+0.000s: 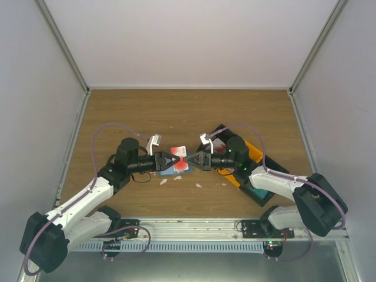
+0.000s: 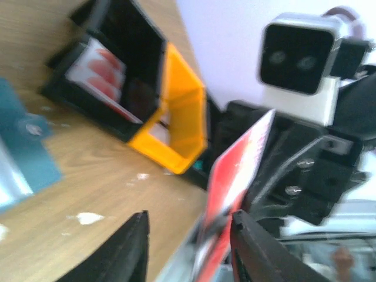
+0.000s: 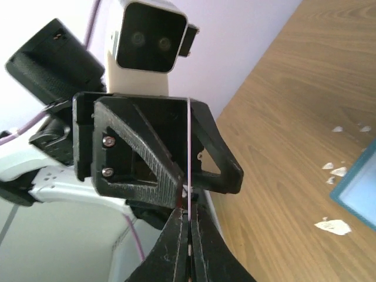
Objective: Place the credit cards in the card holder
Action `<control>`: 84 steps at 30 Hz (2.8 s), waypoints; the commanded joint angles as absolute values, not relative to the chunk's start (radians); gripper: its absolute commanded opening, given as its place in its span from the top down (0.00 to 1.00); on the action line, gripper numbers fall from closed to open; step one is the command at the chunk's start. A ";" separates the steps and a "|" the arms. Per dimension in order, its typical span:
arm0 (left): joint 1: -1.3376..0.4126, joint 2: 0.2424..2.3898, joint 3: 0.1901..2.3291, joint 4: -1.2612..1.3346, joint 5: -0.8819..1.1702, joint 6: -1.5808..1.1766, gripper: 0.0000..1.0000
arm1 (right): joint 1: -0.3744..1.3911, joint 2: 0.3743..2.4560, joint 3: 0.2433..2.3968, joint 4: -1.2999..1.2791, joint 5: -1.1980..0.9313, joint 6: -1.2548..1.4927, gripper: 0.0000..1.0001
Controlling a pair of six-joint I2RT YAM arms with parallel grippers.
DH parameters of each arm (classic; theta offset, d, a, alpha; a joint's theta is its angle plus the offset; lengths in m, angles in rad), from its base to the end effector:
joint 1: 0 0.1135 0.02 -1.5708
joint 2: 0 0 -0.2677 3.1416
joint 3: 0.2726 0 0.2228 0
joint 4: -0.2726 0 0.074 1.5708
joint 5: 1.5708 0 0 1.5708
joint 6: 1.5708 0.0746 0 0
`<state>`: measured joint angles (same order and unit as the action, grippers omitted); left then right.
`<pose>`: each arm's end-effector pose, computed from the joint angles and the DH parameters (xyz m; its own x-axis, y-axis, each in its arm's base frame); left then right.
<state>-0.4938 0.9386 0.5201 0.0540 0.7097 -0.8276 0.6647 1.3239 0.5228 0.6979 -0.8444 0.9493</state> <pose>0.1568 -0.1396 0.2505 -0.8718 -0.1650 -0.4612 0.3749 0.3811 -0.8451 0.1780 0.2104 0.2480 -0.8561 0.0151 -0.5165 -0.5134 0.0890 0.8535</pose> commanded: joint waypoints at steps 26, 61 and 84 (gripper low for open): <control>-0.444 1.348 0.581 -0.161 0.193 -0.599 0.71 | 0.645 1.825 0.812 0.313 -0.641 0.822 1.00; -0.443 1.411 0.471 -0.075 0.267 -0.605 0.82 | 0.698 2.003 0.799 0.496 -0.609 1.038 1.00; -0.443 1.390 0.436 -0.040 0.309 -0.609 0.82 | 0.765 2.041 0.829 0.543 -0.588 1.100 1.00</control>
<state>-0.4343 1.3849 0.4713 -0.0154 0.2508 -0.6132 0.7406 2.0056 0.8280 0.5915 -0.6037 1.1088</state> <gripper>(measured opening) 0.182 0.011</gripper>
